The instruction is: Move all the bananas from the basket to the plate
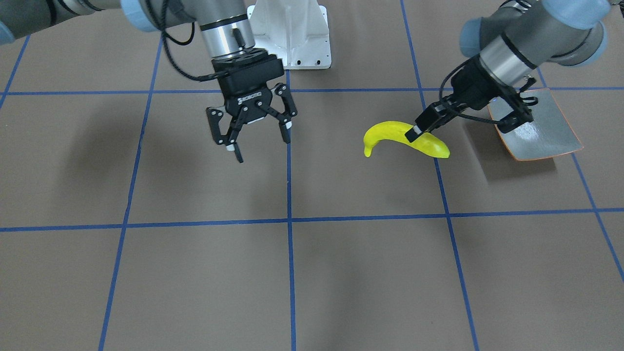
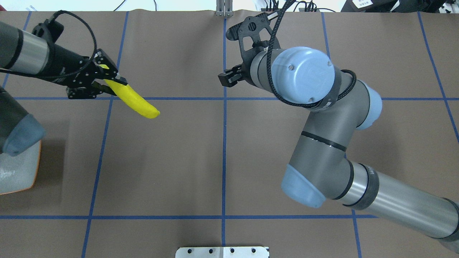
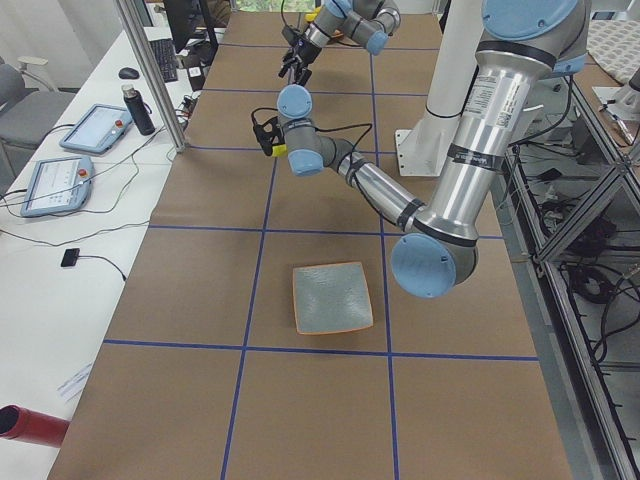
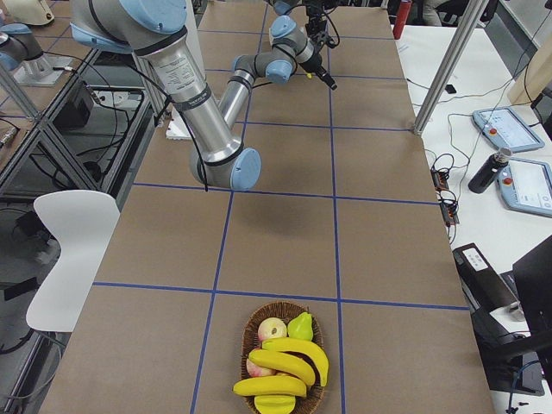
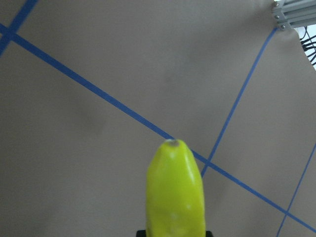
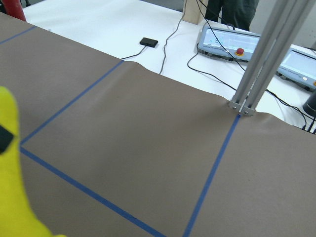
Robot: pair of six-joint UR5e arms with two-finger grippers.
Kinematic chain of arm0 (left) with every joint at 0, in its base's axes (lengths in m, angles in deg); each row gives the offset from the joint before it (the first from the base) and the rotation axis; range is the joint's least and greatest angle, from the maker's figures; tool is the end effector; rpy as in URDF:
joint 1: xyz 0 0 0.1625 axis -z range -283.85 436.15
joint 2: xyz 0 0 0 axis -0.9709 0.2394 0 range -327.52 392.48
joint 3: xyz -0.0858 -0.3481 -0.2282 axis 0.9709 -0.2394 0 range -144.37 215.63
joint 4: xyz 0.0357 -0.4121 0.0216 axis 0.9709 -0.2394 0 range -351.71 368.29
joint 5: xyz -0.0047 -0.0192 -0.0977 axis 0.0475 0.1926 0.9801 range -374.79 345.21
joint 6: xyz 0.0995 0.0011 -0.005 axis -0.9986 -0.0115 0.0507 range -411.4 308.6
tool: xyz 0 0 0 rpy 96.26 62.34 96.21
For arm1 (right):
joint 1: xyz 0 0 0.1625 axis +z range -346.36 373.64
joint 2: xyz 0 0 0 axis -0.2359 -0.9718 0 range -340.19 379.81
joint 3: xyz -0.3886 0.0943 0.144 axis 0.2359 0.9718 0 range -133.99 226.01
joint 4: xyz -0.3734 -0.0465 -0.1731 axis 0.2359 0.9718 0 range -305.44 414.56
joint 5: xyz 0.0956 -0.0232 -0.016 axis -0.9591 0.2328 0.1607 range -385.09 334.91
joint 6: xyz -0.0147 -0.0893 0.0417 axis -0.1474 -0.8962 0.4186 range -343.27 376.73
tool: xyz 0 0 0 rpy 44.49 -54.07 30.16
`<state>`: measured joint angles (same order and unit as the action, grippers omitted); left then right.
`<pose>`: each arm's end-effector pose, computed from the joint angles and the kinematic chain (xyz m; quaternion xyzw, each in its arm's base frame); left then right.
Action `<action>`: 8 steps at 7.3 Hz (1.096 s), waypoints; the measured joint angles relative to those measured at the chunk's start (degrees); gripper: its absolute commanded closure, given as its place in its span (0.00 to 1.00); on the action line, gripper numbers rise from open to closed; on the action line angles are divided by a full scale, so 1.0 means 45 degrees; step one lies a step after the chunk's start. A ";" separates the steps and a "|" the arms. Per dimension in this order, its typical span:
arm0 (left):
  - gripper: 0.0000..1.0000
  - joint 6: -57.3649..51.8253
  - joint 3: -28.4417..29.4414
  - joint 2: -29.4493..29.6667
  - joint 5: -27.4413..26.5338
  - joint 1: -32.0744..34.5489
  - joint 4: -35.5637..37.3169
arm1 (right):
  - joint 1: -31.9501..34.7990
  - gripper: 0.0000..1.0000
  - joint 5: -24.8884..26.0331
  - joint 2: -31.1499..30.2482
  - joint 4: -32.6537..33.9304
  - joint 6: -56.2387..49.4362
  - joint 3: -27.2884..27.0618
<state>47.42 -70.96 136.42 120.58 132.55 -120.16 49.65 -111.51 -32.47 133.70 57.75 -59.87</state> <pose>0.2475 -0.4855 0.3078 -0.0802 0.6063 -0.2259 0.7583 -0.4240 -0.4806 0.1360 0.3795 -0.3751 -0.0790 0.8420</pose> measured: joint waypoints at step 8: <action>0.96 -1.3568 0.1107 -0.6706 0.4350 0.3968 -0.0049 | 0.5157 0.01 -0.6293 -0.1631 0.1077 -0.4940 0.1309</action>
<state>-13.63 -65.98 106.25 140.15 150.41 -120.38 72.86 -139.83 -39.81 138.54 35.52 -53.98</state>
